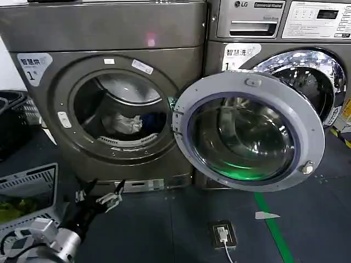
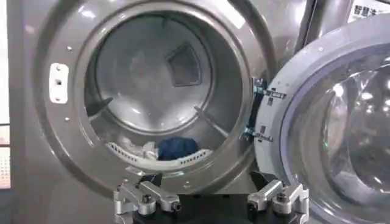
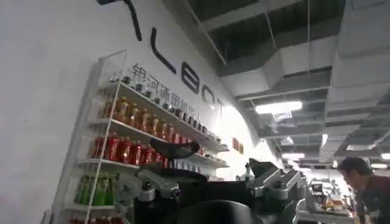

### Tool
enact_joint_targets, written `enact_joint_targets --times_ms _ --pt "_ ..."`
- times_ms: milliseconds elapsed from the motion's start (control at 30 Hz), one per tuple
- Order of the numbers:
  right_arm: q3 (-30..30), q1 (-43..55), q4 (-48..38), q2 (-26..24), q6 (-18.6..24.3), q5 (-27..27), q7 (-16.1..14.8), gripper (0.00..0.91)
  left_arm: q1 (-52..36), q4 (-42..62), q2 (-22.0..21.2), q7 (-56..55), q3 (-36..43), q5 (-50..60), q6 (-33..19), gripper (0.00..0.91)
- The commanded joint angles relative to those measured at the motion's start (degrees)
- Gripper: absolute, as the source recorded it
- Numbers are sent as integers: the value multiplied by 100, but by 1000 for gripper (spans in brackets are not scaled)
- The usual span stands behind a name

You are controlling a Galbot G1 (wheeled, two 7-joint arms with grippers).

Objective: Grasp the clothes from the dryer.

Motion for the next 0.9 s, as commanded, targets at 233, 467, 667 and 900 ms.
enact_joint_targets --times_ms 233,467,667,900 --pt "-28 -30 37 22 383 -6 -102 907 -13 -35 33 3 -53 -25 -11 907" --pt "-42 -40 66 34 454 -2 -125 907 0 -73 48 1 -87 -53 -7 907" --pt "-48 -47 84 47 478 2 -131 907 15 -101 74 -1 -116 -83 -4 907" --pt "-67 -33 107 88 491 -1 -139 907 3 -81 55 -2 -118 -85 -7 907"
